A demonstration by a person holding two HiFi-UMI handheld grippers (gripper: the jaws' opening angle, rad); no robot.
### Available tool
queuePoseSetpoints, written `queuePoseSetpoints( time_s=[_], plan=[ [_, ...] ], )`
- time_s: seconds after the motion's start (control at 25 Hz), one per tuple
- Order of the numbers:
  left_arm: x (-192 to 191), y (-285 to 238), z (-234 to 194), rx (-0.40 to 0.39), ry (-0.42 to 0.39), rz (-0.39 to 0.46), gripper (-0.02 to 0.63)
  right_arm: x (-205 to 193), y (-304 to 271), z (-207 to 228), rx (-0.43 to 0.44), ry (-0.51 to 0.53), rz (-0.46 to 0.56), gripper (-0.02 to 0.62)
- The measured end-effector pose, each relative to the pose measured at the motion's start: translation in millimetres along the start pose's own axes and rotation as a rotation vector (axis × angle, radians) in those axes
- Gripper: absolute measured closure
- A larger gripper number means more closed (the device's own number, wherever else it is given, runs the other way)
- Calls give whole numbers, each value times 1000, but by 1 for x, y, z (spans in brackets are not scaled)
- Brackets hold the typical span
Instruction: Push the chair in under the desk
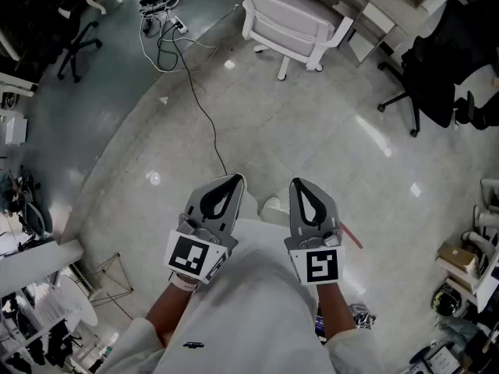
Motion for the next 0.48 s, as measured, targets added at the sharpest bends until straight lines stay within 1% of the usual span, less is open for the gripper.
queuePoseSetpoints(
  time_s=[0.16,0.28,0.36,0.48],
  plan=[
    [-2,-1,16,-4,33,1,600,4,20,5,-20,-9,5,584],
    [-3,0,23,-19,39,3,600,5,29,4,-34,-8,7,584],
    [-2,3,23,-32,35,7,600,2,33,1,-22,-29,-2,584],
    [0,8,16,-42,30,18,600,0,33,-7,18,-74,17,584]
  ],
)
Point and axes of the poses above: the fingertips, and each gripper's own axes: y backward along the fingers, z to its right, x out of its top, the point moved 10 cm from there along y, backward along the fingers, and after that the axes turned 6 degrees about -z, right-handed, at the moved point
